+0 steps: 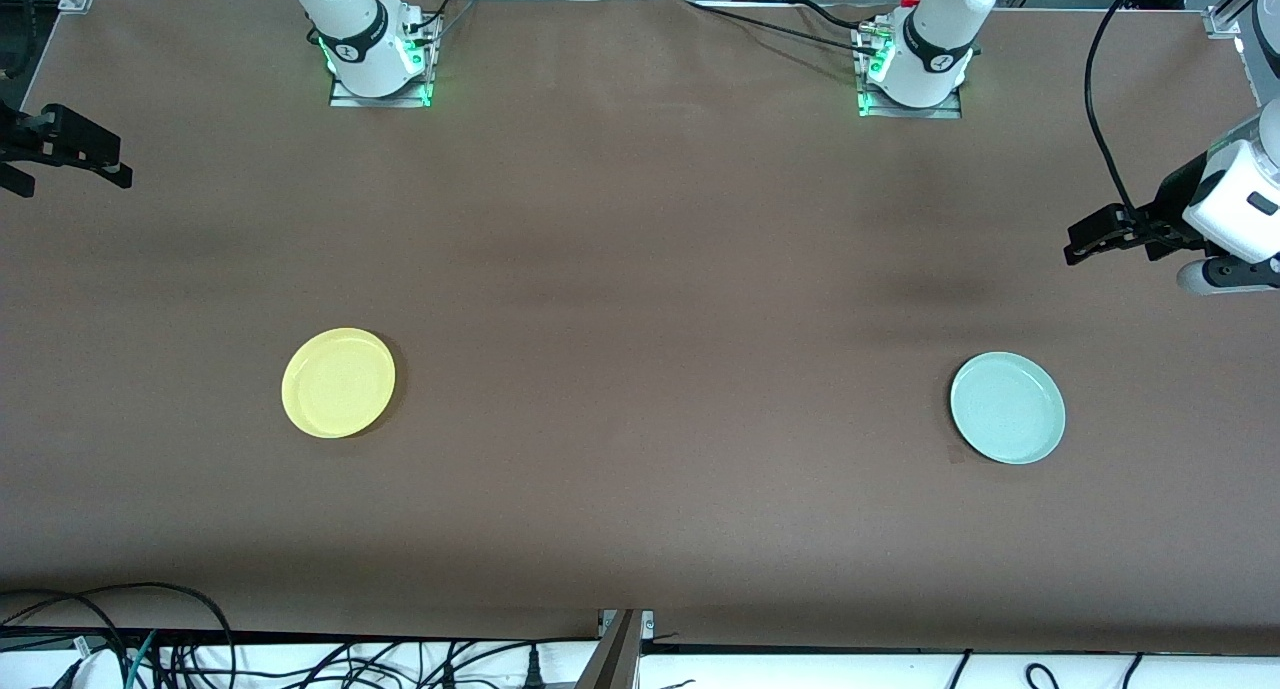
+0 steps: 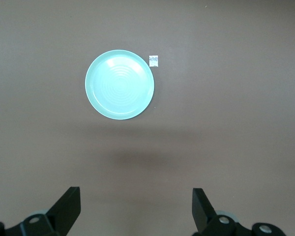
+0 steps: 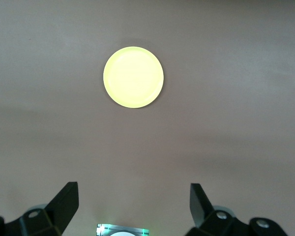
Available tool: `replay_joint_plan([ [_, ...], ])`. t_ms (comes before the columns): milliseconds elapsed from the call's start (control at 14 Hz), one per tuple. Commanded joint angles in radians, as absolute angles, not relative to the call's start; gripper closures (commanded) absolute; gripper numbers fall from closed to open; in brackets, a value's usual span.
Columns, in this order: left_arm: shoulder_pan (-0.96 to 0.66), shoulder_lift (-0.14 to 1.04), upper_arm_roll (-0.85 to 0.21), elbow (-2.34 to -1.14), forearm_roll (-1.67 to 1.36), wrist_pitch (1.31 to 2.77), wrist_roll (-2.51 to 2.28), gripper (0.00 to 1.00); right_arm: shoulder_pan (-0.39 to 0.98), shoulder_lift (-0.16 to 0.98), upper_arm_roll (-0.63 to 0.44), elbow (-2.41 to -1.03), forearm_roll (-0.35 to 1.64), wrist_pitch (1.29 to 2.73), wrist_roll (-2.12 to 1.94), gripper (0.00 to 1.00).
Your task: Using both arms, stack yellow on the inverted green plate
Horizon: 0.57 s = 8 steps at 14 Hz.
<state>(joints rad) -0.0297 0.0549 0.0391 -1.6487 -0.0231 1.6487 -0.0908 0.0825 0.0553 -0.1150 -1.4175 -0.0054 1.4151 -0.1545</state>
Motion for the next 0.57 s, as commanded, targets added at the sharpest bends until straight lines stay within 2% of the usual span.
replay_joint_plan([
  [0,-0.026,0.057,0.038,-1.649,-0.017,1.647,-0.071,0.0,0.078,0.055,-0.115,-1.402,0.003,1.407,-0.16,0.0],
  [500,-0.028,0.057,0.037,-1.647,-0.017,1.638,-0.072,0.0,0.077,0.055,-0.118,-1.402,0.005,1.41,-0.149,0.0],
])
